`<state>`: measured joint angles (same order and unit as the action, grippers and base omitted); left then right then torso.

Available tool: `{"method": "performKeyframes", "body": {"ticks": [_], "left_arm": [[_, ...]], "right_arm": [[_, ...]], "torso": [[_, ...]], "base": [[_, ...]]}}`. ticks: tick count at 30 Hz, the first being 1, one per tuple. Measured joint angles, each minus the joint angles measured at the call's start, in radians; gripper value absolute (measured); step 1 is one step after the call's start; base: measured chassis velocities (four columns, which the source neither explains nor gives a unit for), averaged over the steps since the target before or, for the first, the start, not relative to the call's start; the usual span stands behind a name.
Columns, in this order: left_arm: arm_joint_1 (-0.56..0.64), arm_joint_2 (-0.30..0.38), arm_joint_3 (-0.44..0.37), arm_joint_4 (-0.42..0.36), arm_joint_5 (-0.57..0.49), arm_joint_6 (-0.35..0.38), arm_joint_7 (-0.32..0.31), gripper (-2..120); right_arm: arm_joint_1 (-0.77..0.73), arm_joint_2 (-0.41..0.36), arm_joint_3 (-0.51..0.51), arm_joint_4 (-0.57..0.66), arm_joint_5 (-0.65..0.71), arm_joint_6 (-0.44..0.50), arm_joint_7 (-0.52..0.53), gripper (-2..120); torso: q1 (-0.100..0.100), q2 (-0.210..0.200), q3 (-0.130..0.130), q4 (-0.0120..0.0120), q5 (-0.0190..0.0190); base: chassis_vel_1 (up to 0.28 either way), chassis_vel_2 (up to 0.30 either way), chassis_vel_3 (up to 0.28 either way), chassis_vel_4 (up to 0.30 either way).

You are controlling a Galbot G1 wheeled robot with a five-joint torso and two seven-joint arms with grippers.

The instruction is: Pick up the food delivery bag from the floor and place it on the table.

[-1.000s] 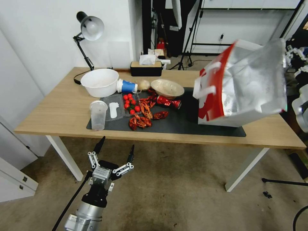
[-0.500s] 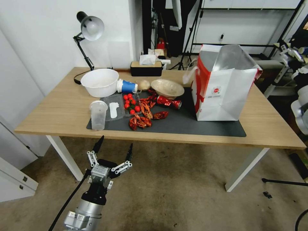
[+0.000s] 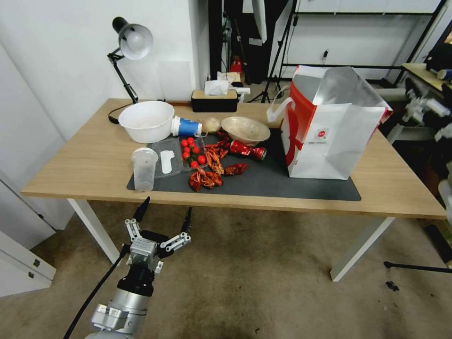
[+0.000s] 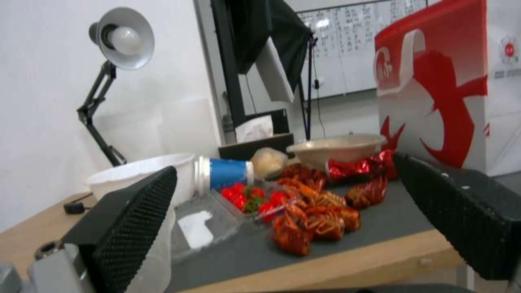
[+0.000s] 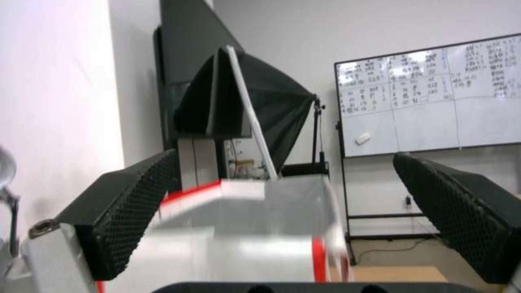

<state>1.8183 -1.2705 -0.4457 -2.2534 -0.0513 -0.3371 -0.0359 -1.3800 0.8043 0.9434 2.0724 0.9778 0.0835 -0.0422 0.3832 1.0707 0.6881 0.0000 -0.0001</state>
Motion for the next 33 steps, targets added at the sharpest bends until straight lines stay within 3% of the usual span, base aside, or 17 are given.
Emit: {"method": "performKeyframes", "body": {"ticks": [17, 25, 33], "left_arm": [[-0.009, 0.003, -0.006, 0.056, 0.015, 0.056, -0.025, 99], [-0.028, -0.002, -0.003, 0.091, 0.010, 0.056, -0.021, 99], [-0.049, -0.011, 0.004, 0.139, 0.009, 0.046, -0.022, 99]], "right_arm": [[-0.209, 0.362, -0.025, 0.064, -0.406, 0.080, -0.216, 100], [-0.290, 0.489, -0.032, 0.020, -0.511, 0.151, -0.259, 100], [-0.345, 0.563, -0.056, -0.037, -0.559, 0.220, -0.288, 100]], "torso": [[0.000, 0.000, 0.000, 0.0000, -0.0001], [0.000, 0.000, 0.000, 0.0002, 0.0001], [0.000, 0.000, 0.000, 0.0000, 0.0001]], "base": [[0.000, 0.000, 0.000, 0.000], [0.000, 0.000, 0.000, 0.000], [0.000, 0.000, 0.000, 0.000]]}}
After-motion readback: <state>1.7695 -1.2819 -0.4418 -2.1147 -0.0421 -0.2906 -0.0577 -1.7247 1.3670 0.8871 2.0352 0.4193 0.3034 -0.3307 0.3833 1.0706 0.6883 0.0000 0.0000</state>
